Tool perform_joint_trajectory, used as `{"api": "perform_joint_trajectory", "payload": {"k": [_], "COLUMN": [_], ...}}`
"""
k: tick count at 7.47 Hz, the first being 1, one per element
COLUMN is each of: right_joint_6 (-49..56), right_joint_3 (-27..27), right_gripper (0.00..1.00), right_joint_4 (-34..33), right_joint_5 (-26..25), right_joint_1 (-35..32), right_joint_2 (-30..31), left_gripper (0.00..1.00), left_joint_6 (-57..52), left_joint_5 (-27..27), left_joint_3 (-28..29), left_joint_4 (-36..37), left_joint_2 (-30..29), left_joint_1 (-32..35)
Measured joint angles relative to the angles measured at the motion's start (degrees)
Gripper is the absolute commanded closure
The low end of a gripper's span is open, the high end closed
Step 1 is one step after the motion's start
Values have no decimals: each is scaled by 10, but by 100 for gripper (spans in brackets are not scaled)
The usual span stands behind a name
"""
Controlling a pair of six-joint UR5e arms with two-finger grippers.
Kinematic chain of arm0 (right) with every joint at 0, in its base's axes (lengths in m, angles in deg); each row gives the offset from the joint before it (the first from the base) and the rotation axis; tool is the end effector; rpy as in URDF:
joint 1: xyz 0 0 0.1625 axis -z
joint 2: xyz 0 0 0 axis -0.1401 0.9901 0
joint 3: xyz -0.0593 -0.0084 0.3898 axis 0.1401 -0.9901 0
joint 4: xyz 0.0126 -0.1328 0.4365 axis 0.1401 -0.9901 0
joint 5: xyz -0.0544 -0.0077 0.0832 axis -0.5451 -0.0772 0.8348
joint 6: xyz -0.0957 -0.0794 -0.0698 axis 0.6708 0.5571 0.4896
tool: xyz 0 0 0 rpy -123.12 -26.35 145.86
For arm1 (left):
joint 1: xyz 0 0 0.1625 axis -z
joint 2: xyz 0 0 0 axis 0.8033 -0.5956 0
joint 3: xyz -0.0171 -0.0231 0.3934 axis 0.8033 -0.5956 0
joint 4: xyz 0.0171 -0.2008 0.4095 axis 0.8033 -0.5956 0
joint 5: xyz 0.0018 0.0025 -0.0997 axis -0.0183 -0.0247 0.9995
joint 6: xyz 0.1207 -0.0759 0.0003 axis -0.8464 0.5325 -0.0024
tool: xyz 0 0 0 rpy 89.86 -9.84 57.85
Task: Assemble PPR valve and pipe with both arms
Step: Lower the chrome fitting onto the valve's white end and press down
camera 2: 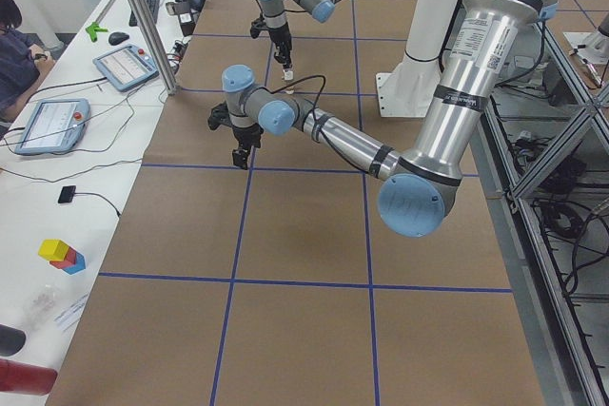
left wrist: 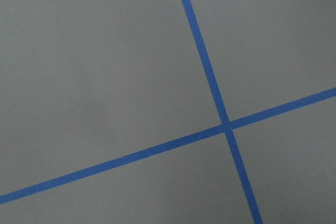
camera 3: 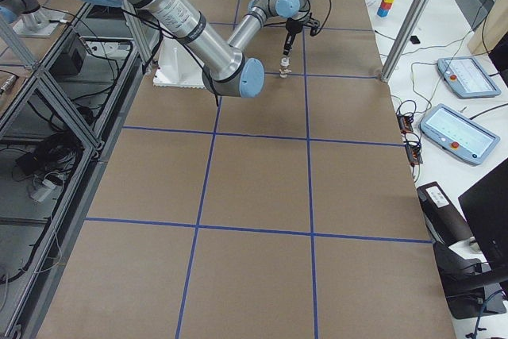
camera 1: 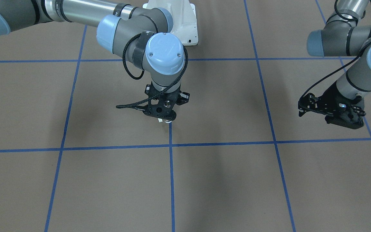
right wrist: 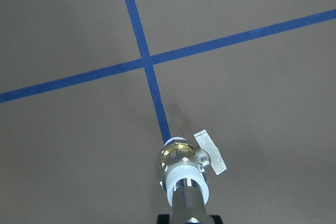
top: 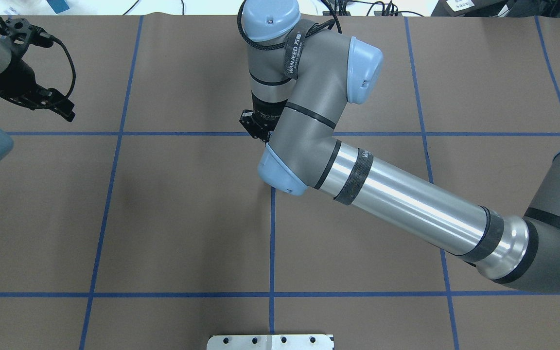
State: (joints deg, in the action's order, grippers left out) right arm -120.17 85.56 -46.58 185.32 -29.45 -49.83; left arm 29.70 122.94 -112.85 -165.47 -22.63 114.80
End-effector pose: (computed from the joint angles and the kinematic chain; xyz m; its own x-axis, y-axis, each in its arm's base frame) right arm -0.5900 -0.5241 0.1016 0.7256 0.2424 0.6440 -0.0741 0.9580 -0.2771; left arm 0.2763 -0.6035 0.4010 0.6712 0.3134 -0.6717 -0.1842 0.9483 0.2584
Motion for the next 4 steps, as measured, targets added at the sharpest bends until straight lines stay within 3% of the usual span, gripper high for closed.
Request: {"api": "perform_joint_trajectory", "payload": {"k": [4], "right_joint_6": [0], "right_joint_3": [1], "right_gripper": [100], "right_joint_4": [12], "right_joint_5": [0], "right_joint_1": [5], "right_joint_2": [7], "left_gripper": [0], "left_joint_6": [0], "left_joint_5": [0], "left_joint_3": [0], "left_joint_4": [0], "left_joint_2": [-1], "left_joint_1": [0]}}
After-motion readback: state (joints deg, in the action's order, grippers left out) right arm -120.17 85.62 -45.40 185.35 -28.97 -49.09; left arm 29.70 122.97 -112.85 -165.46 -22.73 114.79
